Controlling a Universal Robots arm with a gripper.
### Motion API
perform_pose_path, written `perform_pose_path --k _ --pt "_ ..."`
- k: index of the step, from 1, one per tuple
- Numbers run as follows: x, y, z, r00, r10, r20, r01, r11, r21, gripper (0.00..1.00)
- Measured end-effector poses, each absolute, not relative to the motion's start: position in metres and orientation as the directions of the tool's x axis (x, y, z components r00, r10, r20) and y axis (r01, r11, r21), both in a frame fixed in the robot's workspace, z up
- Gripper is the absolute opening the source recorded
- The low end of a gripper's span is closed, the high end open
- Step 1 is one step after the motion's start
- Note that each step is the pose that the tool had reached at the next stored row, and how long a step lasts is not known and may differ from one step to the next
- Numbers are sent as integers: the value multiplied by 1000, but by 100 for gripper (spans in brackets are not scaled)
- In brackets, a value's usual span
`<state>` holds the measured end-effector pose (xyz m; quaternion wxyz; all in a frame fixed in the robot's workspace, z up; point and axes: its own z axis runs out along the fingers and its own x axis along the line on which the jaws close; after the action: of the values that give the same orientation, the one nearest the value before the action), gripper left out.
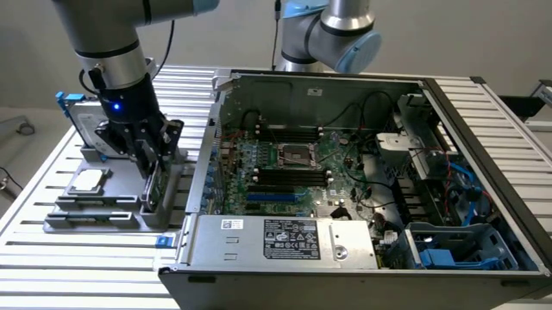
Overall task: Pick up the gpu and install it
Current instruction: 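Pick up the gpu and move the gpu toward the slot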
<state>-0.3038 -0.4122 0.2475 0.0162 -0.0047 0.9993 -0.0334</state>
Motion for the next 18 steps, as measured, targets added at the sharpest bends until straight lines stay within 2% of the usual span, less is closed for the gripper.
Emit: perform_pose_path --k 4,11,12,13,15,16,18 --pt "-304 -412 246 -999 -10 -48 -7 998 -58 42" --pt "-305 -412 246 -999 -9 -48 -7 999 -45 42" --pt "-305 -412 246 -999 -9 -48 -7 999 -44 40" --pt "-305 -413 246 -999 -9 -48 -7 999 -44 34" --pt "-305 -413 246 -999 -9 -48 -7 999 -43 34" --pt "-305 -413 246 -999 -9 -48 -7 999 -43 27" --pt "-305 -413 246 -999 -9 -48 -7 999 -43 27"
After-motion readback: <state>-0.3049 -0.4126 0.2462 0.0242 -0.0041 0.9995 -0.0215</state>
